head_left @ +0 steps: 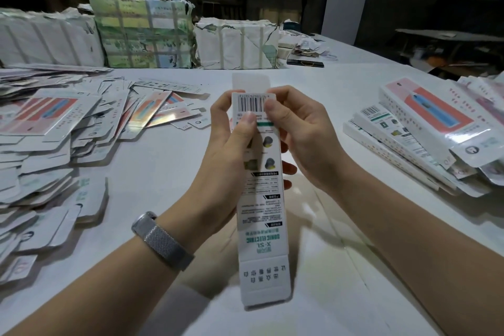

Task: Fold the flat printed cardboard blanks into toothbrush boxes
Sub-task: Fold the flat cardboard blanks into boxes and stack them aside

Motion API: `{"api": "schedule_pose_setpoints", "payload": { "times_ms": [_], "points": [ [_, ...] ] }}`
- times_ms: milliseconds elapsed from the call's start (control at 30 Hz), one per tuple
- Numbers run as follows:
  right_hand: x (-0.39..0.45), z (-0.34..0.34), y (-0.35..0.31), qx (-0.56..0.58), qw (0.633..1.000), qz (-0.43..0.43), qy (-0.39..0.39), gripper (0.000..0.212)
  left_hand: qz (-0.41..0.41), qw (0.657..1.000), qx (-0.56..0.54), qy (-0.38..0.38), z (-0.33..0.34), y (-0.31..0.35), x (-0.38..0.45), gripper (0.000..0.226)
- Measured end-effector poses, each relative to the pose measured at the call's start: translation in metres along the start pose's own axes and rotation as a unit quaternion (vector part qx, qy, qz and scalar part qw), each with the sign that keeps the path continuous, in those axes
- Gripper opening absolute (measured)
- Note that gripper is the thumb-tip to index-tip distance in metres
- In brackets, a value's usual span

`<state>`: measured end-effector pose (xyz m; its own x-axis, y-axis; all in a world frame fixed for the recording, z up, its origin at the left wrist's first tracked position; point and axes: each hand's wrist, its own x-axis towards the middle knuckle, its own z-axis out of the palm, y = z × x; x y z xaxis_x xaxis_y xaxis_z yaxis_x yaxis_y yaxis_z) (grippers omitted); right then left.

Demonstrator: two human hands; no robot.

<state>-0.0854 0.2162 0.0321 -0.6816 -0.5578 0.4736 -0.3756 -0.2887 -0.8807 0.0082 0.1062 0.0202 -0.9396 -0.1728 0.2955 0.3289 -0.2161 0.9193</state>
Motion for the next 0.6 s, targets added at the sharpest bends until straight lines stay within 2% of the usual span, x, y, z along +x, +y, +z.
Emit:
{"api": "schedule_pose_setpoints", "payload": {
  "times_ms": [100,267,367,467,600],
  "points": [
    [0.000,-0.002,-0.002,0.040,0.999,-0.001,-0.004,0.007,-0.009,1.000,0.001,-0.012,0.001,0.001,0.000,0.022],
    [0.002,-0.006,-0.008,0.105,0.994,-0.008,0.017,0.034,-0.027,1.000,0.003,-0.011,0.001,0.000,0.000,0.042],
    [0.002,-0.007,-0.011,0.077,0.997,-0.002,0.030,0.030,-0.035,0.999,0.006,0.001,0.001,0.000,0.001,0.048],
    [0.003,-0.007,-0.013,0.068,0.997,0.013,0.025,0.005,-0.036,0.999,0.008,0.005,0.002,-0.001,0.000,0.045],
    [0.006,-0.009,-0.018,0.046,0.997,0.051,0.019,0.018,-0.041,0.999,0.019,-0.021,0.006,-0.003,-0.002,0.037]
  ]
}}
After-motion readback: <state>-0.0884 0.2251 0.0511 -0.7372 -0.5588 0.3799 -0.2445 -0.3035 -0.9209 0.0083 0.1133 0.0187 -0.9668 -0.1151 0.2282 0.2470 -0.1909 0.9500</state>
